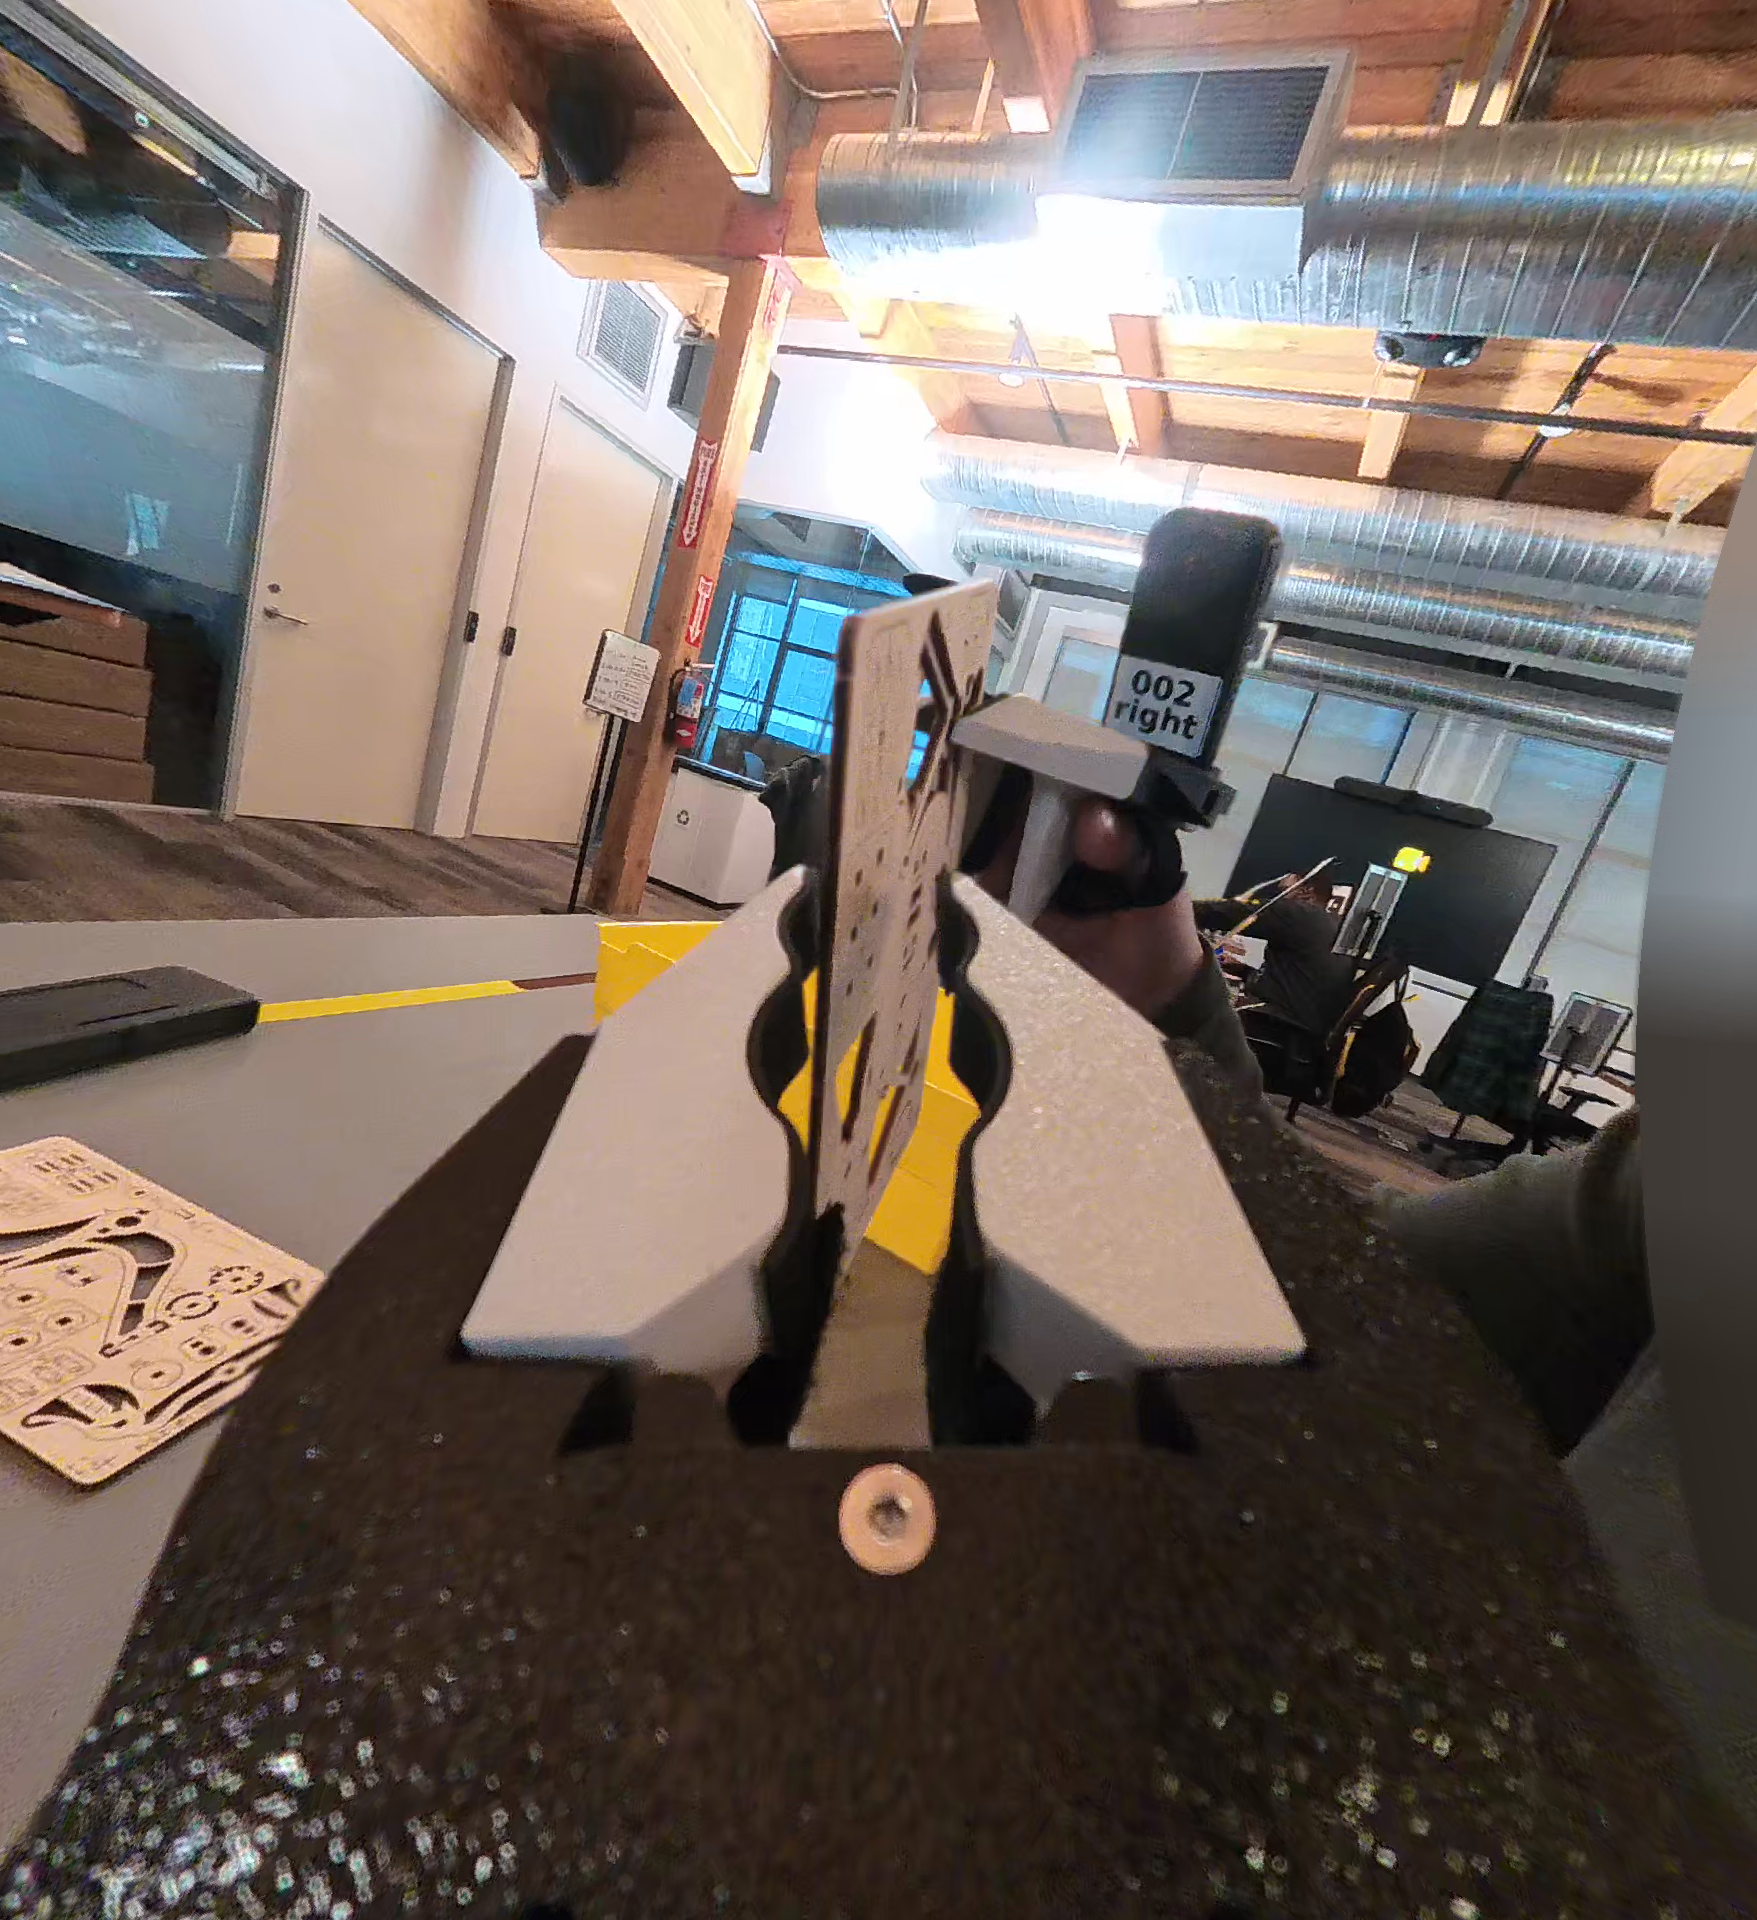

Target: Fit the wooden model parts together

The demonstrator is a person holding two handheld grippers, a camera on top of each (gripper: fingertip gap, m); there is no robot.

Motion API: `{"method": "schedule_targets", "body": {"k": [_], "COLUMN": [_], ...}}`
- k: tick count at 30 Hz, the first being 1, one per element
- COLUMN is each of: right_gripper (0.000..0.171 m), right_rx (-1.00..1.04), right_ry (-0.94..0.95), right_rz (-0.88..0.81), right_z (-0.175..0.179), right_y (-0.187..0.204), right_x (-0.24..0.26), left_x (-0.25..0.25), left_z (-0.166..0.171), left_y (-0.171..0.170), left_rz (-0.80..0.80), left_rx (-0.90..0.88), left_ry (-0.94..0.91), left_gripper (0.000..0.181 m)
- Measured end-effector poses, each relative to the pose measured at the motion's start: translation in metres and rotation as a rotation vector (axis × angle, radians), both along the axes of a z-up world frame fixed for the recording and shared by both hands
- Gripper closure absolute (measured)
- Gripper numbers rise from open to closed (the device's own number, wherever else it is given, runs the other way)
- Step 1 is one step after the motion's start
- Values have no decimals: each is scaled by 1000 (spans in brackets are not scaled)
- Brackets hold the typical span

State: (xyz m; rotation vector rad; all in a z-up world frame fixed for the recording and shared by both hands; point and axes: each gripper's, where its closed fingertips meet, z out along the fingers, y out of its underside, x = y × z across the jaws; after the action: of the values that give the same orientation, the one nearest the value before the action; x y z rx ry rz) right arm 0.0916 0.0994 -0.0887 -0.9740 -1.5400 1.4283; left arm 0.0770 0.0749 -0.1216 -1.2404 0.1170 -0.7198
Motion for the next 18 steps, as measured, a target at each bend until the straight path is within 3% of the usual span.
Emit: {"method": "schedule_targets", "body": {"k": [9, 11, 14, 18], "right_gripper": [170, 170, 170, 151], "right_rx": [-277, -335, -338, -239], "right_ry": [8, -1, -12, -39], "right_rz": [181, 219, 217, 148], "right_z": [13, 14, 10, -1], "right_y": [-5, -5, -4, -2], "right_x": [9, 10, 7, 0], "left_x": [10, 14, 20, 16], "left_z": [-5, -2, 6, 7], "left_y": [10, 8, 0, 1], "left_rz": [-21, -52, -84, -9], "left_rx": [-16, 11, 80, 87], "left_ry": [53, 40, 58, 100], "left_gripper": [135, 146, 179, 180]}}
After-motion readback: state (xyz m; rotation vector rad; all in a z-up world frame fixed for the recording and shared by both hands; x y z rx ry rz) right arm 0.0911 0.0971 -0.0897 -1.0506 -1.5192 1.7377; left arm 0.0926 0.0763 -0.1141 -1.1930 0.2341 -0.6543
